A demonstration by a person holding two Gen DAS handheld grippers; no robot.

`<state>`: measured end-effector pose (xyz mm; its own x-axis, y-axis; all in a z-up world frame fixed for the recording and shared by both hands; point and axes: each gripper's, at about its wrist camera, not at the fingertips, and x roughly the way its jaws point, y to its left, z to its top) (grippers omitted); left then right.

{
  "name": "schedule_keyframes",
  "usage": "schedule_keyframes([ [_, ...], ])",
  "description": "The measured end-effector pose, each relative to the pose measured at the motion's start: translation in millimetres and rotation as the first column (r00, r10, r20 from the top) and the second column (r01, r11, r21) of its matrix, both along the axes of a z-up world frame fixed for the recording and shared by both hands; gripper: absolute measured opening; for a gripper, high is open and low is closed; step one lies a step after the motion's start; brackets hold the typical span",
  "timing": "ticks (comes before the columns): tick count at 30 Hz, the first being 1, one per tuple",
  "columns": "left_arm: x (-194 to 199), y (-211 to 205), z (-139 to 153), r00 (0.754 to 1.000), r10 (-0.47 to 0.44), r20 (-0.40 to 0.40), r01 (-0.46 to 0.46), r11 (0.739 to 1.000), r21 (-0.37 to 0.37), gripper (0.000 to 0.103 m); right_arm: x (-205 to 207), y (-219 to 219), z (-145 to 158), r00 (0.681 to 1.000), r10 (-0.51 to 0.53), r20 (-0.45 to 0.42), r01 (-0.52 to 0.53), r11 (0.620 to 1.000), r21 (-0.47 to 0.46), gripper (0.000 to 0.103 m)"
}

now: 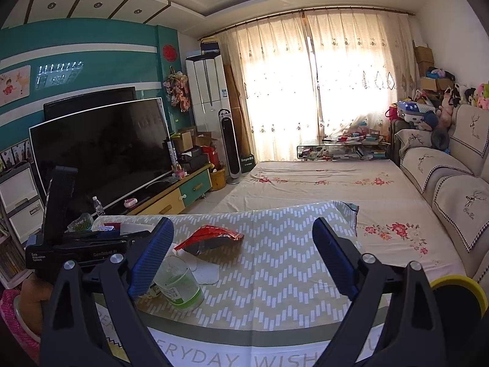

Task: Collect trash
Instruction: 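Lift the paper cup over the bin and open the left gripper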

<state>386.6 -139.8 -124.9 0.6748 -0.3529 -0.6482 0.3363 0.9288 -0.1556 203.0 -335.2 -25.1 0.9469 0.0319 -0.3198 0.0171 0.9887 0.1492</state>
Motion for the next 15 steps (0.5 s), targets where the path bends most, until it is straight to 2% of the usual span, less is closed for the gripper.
schedule_keyframes([
  [5, -9, 0, 11, 0.999, 0.008, 0.034, -0.009, 1.0, 0.015, 0.058, -1, -2, 1, 1.0, -0.005, 0.004, 0.005, 1.0, 0.003, 0.087],
  [10, -26, -1, 35, 0.996, 0.006, 0.094, -0.008, 1.0, 0.027, 0.058, 0, -4, 1, 1.0, -0.019, 0.003, 0.019, 1.0, 0.002, 0.087],
  [15, -52, -10, 62, 0.99, -0.028, 0.135, 0.025, 0.999, 0.026, 0.058, -3, -11, 4, 0.996, -0.086, 0.025, 0.086, 0.996, -0.011, 0.087],
])
